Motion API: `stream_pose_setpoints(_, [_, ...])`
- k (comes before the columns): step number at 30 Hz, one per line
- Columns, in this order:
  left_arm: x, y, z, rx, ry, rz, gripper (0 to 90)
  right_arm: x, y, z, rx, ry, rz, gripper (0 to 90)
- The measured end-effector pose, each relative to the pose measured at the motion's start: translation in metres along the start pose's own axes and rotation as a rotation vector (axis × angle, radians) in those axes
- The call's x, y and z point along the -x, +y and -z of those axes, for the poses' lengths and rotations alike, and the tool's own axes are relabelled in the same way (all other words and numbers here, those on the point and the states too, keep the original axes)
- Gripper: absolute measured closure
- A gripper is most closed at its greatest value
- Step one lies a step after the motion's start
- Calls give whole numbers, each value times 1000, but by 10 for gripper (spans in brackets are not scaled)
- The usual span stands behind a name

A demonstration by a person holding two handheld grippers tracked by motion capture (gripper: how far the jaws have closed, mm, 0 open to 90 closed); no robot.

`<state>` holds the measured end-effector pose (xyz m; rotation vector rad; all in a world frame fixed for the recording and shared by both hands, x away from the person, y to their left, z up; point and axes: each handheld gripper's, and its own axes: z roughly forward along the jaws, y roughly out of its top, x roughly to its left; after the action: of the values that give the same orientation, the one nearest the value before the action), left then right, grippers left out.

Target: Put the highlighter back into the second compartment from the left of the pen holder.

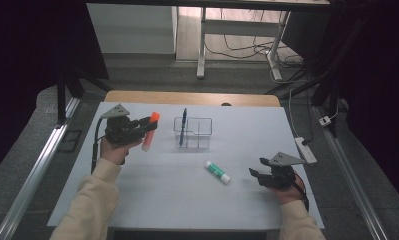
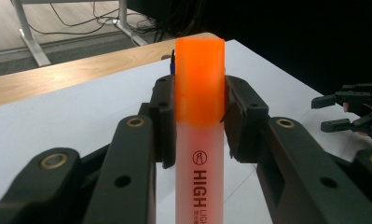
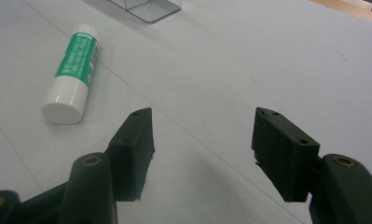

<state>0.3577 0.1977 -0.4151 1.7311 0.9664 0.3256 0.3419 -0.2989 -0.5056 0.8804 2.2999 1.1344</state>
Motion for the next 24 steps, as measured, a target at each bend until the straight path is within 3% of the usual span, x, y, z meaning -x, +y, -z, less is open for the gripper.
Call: stream_pose_setpoints(24, [11, 20, -44, 3, -48, -25, 665, 1, -1, -2, -20, 3, 2, 387])
